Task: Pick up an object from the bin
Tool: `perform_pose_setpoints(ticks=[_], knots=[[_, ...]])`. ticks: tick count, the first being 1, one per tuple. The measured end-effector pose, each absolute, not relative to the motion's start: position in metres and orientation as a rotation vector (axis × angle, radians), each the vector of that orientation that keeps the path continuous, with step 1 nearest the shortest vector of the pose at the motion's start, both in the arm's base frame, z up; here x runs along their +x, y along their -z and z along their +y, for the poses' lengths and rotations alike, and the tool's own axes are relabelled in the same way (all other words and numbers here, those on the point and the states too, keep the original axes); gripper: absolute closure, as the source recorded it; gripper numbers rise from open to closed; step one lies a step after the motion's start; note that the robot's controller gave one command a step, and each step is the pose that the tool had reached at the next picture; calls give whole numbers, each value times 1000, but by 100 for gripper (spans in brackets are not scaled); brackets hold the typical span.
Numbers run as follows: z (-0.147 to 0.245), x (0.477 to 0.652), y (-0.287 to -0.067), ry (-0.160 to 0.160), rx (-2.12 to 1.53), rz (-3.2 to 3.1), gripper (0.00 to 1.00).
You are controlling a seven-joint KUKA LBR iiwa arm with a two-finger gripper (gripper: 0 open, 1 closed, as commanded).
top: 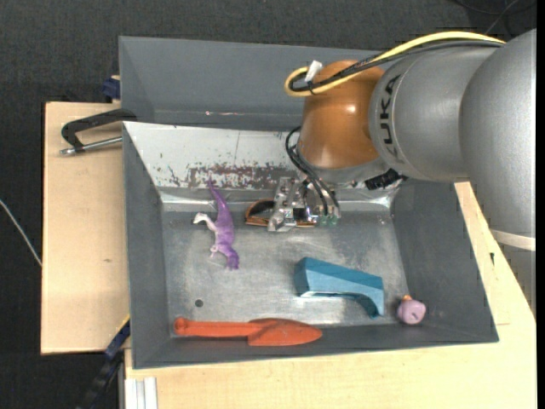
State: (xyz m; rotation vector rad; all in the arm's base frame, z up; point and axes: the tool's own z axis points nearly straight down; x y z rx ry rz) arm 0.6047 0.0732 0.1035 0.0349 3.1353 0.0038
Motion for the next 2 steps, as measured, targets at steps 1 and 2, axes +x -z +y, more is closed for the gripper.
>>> perform_pose_setpoints(ticks=[1,2], knots=[[73,604,-93,-3,36,3141,100],[74,606,-118,-4,36,3135,100]])
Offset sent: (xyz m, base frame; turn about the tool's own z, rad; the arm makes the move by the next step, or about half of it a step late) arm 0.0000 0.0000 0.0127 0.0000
